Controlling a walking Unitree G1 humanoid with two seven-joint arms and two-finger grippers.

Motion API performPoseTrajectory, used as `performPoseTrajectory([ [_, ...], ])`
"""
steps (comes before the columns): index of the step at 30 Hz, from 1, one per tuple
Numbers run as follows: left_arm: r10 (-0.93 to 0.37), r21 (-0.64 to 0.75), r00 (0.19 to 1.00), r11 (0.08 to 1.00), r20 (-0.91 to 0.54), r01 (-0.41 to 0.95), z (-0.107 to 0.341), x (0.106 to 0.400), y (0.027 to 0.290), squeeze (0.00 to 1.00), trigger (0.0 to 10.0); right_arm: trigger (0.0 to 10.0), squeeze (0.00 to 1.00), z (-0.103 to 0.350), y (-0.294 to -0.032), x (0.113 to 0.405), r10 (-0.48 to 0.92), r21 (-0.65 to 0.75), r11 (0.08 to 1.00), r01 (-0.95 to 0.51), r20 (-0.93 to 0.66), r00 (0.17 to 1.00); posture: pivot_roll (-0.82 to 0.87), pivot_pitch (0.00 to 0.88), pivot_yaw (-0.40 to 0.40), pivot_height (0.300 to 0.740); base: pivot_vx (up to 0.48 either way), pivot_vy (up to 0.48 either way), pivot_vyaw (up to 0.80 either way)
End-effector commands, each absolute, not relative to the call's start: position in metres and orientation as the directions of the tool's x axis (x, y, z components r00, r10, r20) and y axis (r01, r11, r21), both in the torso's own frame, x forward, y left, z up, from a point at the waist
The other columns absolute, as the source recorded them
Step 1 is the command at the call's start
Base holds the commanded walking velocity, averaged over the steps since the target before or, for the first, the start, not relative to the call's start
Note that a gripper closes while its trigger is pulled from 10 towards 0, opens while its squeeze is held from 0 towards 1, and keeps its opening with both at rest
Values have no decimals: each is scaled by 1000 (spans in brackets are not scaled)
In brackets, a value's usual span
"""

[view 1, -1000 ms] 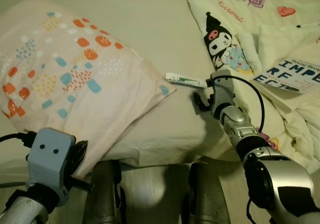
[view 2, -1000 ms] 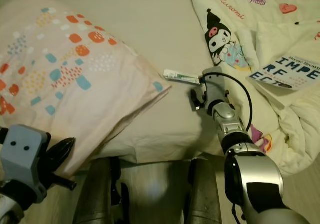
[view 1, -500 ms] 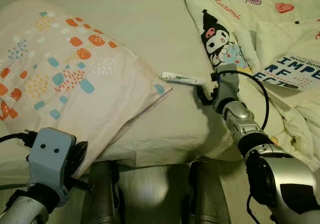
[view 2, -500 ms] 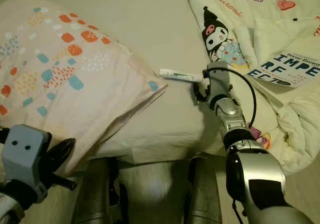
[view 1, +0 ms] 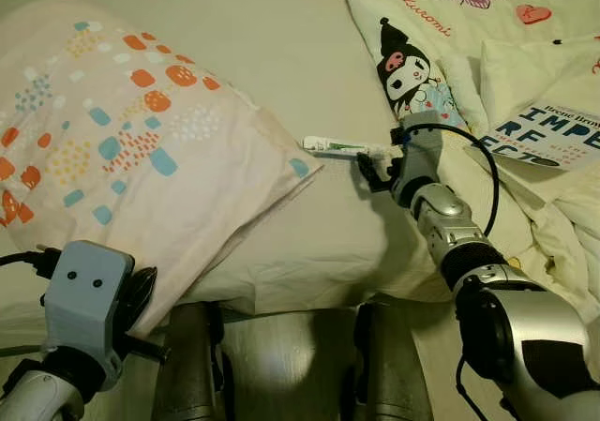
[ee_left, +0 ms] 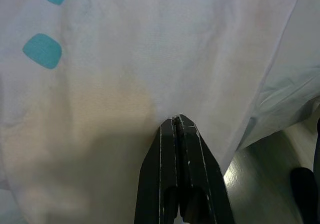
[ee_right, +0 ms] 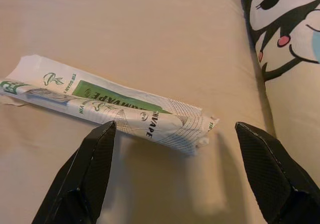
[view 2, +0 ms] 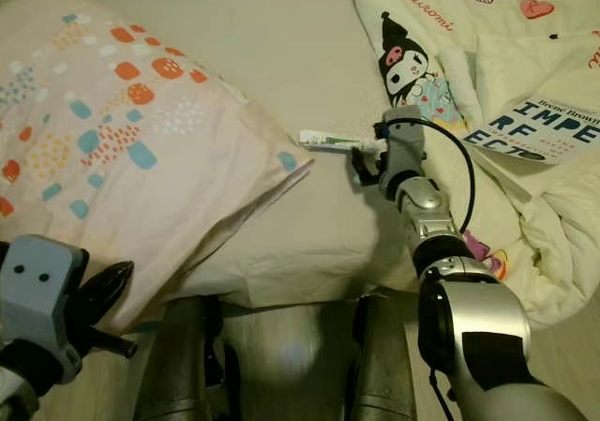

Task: Clean up the room

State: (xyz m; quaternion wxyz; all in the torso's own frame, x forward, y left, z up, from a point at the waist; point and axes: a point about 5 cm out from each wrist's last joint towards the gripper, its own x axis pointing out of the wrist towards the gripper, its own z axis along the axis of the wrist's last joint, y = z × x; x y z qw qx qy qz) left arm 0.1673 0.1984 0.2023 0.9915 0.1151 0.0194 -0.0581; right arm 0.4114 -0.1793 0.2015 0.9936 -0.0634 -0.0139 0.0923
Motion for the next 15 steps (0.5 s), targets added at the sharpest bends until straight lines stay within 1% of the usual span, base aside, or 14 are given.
performPoseTrajectory([
  [1, -101, 237, 991, 964, -82, 118, 201, 161, 200, 0, 10000, 10000, 0, 187, -181, 409, 180, -135, 973, -186, -52, 982, 340, 457, 10, 563, 0, 0, 0],
  [11, -105, 245, 990, 962, -93, 125, 202, 159, 202, 0, 10000, 10000, 0, 177, -187, 406, 154, -102, 981, -166, -115, 981, 346, 457, 21, 563, 0, 0, 0],
  [15, -108, 247, 990, 960, -93, 128, 202, 160, 202, 0, 10000, 10000, 0, 178, -189, 406, 147, -90, 984, -157, -108, 983, 347, 457, 27, 563, 0, 0, 0],
])
